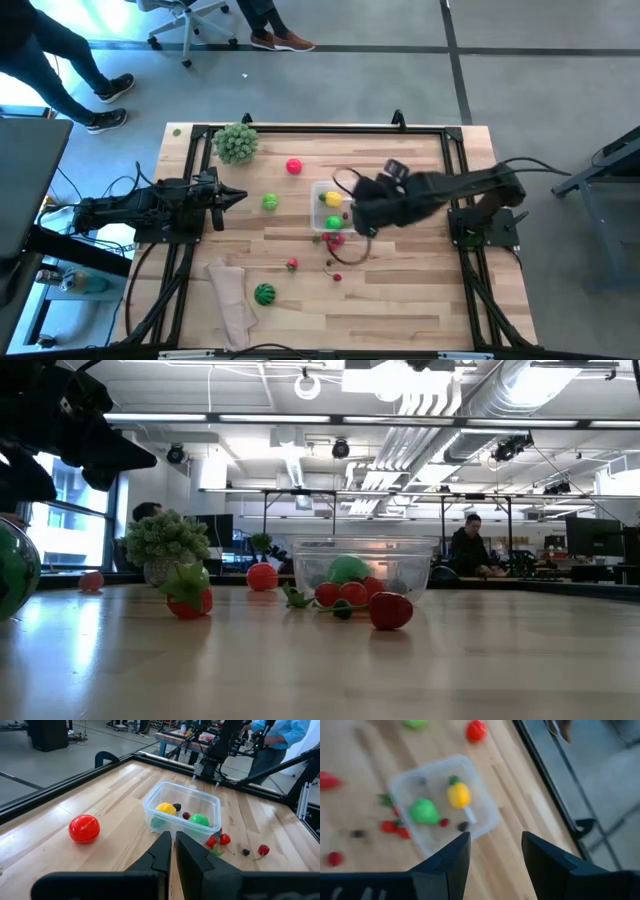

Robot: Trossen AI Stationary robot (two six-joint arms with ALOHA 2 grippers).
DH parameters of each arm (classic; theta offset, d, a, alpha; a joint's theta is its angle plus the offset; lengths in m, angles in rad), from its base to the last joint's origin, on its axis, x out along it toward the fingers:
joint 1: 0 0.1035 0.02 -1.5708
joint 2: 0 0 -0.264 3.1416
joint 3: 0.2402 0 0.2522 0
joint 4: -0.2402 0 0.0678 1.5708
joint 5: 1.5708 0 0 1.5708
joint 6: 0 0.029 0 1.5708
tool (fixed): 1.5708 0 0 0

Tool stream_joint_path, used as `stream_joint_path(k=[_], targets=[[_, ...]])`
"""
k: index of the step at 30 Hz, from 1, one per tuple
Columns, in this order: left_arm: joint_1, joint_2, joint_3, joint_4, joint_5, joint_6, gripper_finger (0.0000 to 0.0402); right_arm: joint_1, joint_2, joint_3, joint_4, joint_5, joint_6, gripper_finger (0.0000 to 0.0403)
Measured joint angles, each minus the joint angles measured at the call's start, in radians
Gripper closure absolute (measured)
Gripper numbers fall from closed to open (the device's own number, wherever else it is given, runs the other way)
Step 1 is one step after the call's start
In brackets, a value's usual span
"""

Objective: Pick and placing Produce into tupperware
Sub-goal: Put the red cherry into the transparent container

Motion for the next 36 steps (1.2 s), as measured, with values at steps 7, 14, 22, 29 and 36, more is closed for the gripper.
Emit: stream_joint_path(k=[7, 14, 22, 29, 36], targets=[[0.0, 0.0, 0.0, -0.001, 0.0, 0.0, 0.0385, 0.22, -0.14, -0.24, 0.063, 0.054, 0.221, 0.0233], [0.0, 0.0, 0.0, -0.001, 0.0, 0.0, 0.0385, 0.39, -0.299, -0.741, 0.651, 0.009, 0.231, 0.0234], [0.0, 0.0, 0.0, 0.0, 0.0, 0.0, 0.0385, 0.371, -0.284, -1.097, 1.365, -0.081, -0.22, 0.0234], [0.0, 0.0, 0.0, 0.0, 0.0, 0.0, 0.0385, 0.28, -0.22, -1.173, 1.542, -0.116, -0.268, 0.0233], [0.0, 0.0, 0.0, 0.0, 0.0, 0.0, 0.0385, 0.261, -0.077, -1.172, 1.638, -0.171, -0.269, 0.0233]])
